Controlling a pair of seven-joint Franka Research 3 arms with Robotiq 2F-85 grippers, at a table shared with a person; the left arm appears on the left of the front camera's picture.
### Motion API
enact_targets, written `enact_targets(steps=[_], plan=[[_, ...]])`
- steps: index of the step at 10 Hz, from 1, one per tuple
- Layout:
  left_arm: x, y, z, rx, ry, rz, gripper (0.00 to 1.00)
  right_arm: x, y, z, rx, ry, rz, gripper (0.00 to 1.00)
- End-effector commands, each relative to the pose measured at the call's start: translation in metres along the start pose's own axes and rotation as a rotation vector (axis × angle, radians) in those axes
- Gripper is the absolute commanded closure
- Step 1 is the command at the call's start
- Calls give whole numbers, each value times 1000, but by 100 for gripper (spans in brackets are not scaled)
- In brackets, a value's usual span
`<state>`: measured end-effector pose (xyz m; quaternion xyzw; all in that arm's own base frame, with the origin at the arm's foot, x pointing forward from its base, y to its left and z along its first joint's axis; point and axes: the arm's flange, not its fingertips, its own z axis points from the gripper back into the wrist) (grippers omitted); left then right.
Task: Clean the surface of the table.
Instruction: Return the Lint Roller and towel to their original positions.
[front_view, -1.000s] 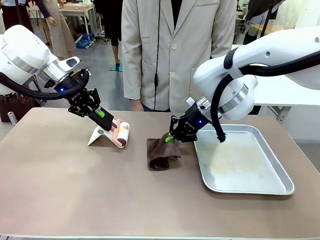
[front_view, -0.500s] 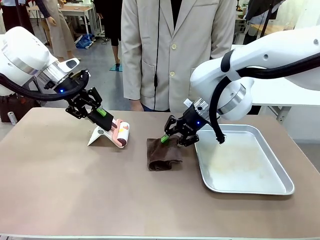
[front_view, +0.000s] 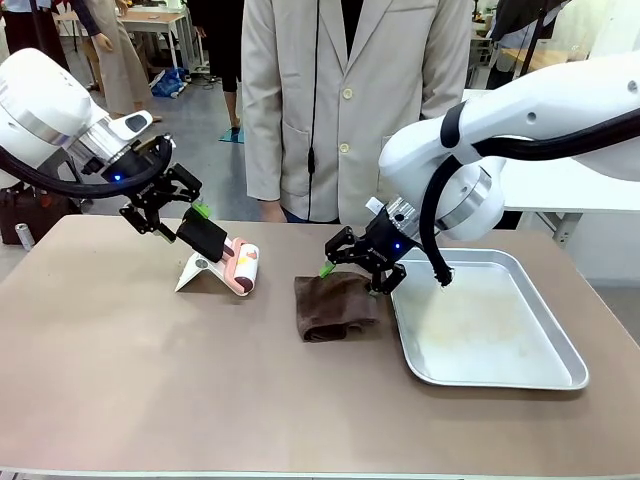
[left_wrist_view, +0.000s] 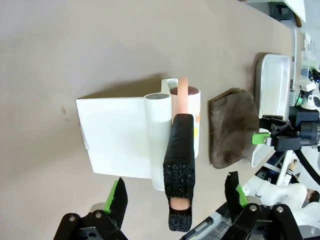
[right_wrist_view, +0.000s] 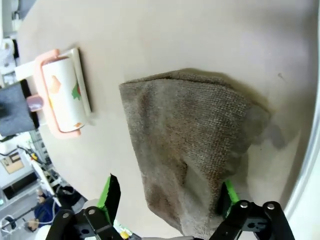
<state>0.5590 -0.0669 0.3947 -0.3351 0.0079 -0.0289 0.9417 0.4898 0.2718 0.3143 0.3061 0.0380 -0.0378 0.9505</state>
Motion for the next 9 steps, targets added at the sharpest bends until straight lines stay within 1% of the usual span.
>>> enact_targets(steps=[1, 3, 4, 5, 6, 7, 8, 9], plan=[[-12, -1, 14, -27, -51, -42, 0, -1, 25, 6, -92, -13, 79, 0], [-22, -4, 32, -34, -92, -64, 0, -3, 41, 15, -209, -38, 108, 0], [-30, -6, 46, -54, -120, -88, 0, -6, 47, 28, -253, -64, 113, 0], [-40, -8, 60, -78, -138, -113, 0, -10, 50, 43, -274, -98, 109, 0], [-50, -8, 74, -101, -156, -136, 0, -15, 49, 60, -268, -136, 100, 0], [-60, -7, 87, -135, -169, -149, 0, -23, 45, 80, -204, -177, 106, 0], [-69, -3, 98, -200, -172, -170, 0, -31, 37, 99, -87, -194, 106, 0], [-83, 5, 110, -307, -144, -200, 0, -41, 22, 121, 69, -193, 98, 0]])
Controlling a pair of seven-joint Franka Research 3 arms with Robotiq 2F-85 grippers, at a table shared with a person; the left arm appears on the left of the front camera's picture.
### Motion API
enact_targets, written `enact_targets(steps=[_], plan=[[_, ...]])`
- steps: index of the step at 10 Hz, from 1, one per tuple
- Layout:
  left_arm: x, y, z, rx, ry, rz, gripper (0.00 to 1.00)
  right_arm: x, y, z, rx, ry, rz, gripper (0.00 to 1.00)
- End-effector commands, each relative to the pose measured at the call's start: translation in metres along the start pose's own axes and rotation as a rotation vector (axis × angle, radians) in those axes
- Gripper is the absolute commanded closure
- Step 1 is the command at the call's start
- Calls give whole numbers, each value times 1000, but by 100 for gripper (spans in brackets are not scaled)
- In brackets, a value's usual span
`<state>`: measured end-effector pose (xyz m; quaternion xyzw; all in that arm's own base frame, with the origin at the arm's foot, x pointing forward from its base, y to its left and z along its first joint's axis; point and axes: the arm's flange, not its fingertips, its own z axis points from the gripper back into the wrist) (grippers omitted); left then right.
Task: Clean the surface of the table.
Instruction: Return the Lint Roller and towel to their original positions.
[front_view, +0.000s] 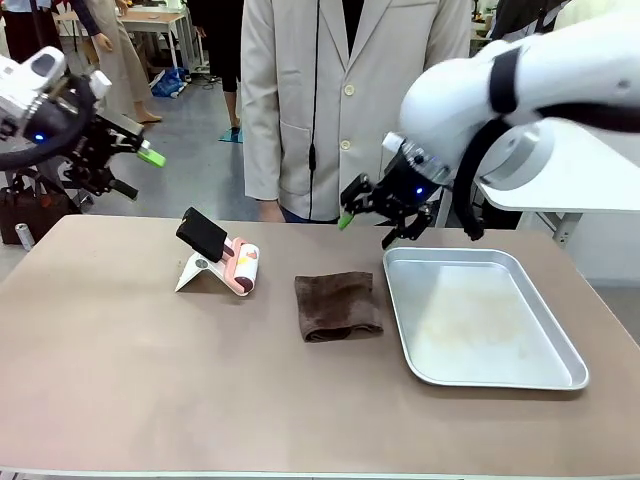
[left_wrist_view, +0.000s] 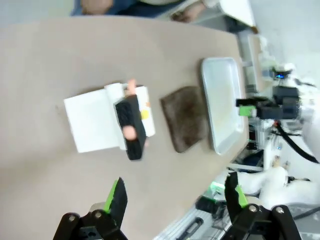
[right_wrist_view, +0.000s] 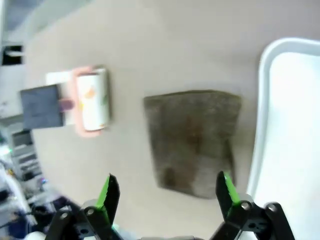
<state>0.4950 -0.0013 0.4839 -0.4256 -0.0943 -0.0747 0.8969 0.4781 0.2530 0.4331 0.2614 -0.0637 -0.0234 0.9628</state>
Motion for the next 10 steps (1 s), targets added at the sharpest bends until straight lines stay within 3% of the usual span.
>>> enact_targets(steps=[1, 6, 7, 10], plan=[[-27, 16, 18, -190, 7, -7, 0, -27, -47, 33, 283, -1, -28, 0], [-84, 52, 39, -360, -72, 25, 0, -70, -169, 117, 868, 206, -80, 0], [-92, 62, 44, -412, -116, 21, 0, -79, -198, 135, 934, 232, -113, 0], [-97, 86, 65, -452, -224, 82, 0, -90, -262, 162, 969, 210, -186, 0]])
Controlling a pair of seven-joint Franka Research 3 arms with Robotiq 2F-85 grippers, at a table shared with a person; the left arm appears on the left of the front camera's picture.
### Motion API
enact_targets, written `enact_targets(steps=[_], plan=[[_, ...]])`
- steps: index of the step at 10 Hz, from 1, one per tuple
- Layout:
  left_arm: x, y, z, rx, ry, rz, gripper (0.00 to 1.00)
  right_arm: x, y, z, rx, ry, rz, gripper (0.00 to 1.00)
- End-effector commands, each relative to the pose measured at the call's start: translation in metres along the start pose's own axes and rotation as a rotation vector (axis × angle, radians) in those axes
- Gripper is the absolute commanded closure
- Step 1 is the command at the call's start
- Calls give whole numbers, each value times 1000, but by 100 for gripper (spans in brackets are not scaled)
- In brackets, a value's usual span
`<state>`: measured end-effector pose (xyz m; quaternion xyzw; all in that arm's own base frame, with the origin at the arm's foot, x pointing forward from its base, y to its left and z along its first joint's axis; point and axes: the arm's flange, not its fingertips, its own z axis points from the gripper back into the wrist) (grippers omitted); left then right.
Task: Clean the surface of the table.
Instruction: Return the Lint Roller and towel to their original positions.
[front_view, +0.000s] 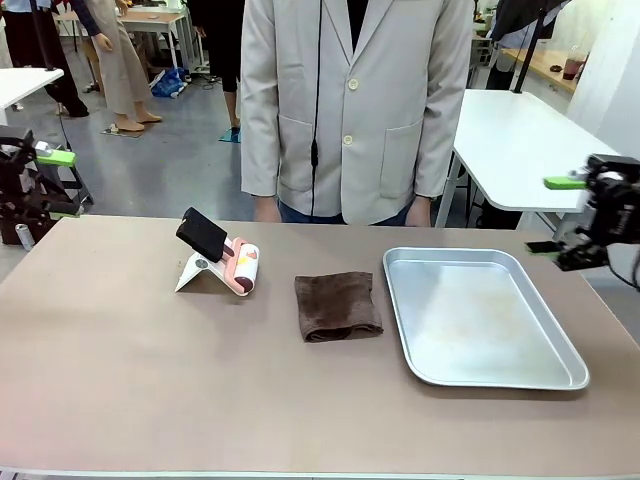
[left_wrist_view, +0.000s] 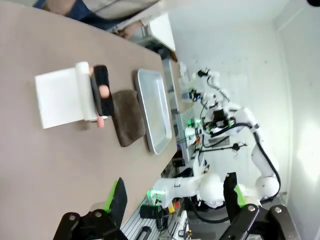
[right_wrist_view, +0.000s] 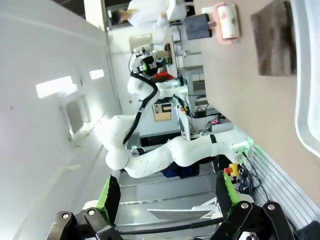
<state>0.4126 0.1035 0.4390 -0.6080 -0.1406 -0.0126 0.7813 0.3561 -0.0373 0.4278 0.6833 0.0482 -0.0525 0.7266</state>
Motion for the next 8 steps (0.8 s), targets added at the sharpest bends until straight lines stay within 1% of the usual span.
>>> enact_targets(steps=[1, 2, 3, 4, 5, 6, 8], plan=[[4, 8, 11, -43, -62, 2, 0, 3, -4, 23, 28, 39, 11, 0], [7, 11, 16, -39, -80, 16, 0, -1, -10, 29, 7, 19, 4, 0], [8, 13, 19, -53, -92, 17, 0, -3, -11, 28, -1, 23, 24, 0], [10, 14, 20, -46, -92, 29, 0, -2, -12, 28, -7, 4, 24, 0], [12, 14, 18, -14, -67, 73, 0, 1, -12, 26, -15, -14, 43, 0], [6, 16, 21, -21, -81, 38, 0, -2, -12, 29, 13, -1, -15, 0], [6, 16, 21, -21, -81, 38, 0, -2, -12, 29, 13, -1, -15, 0]])
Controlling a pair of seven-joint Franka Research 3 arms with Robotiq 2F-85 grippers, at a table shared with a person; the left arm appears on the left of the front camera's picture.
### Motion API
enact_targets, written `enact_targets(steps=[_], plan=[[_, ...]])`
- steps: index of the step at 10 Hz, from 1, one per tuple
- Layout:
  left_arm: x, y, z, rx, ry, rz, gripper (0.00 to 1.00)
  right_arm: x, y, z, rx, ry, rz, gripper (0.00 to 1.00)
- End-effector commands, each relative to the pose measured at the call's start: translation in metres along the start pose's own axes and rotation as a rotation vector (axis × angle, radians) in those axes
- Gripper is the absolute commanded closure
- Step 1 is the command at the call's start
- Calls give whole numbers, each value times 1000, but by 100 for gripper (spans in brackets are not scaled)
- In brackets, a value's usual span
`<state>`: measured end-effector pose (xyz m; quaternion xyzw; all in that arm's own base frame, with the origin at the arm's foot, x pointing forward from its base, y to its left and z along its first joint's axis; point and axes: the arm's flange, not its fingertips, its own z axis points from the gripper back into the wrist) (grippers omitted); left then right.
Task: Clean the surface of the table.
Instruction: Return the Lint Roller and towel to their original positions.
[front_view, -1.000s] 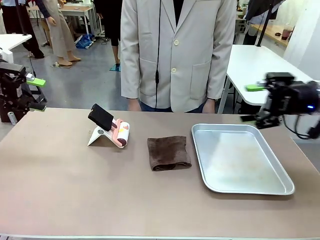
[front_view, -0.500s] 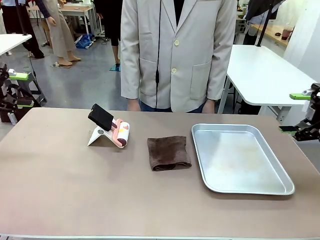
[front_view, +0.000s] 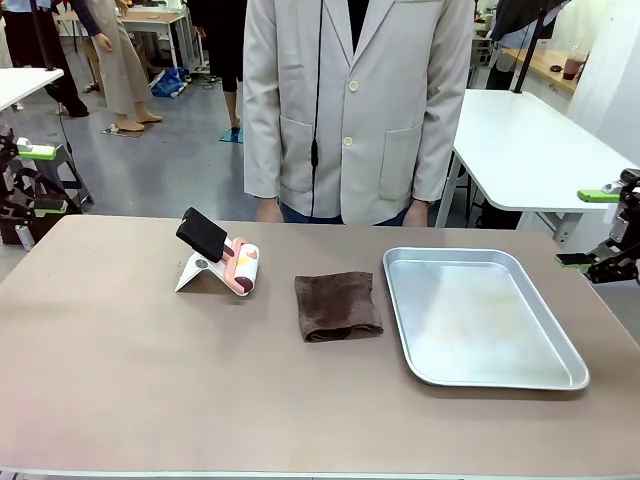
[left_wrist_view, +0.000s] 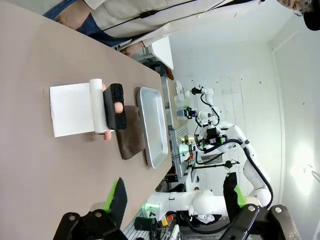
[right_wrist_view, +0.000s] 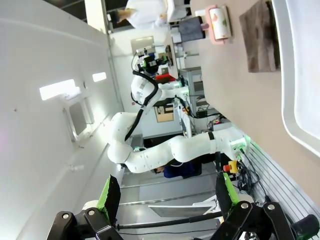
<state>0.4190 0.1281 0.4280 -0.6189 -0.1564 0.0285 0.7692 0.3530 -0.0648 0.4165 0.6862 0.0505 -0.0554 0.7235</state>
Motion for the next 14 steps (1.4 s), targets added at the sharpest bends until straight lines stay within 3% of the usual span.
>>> enact_targets(steps=[1, 14], plan=[[-2, -2, 1, -2, -3, -10, 0, -1, 1, 2, 5, -1, -8, 0], [-2, -2, 1, -2, -3, -10, 0, -1, 1, 2, 5, -1, -8, 0]])
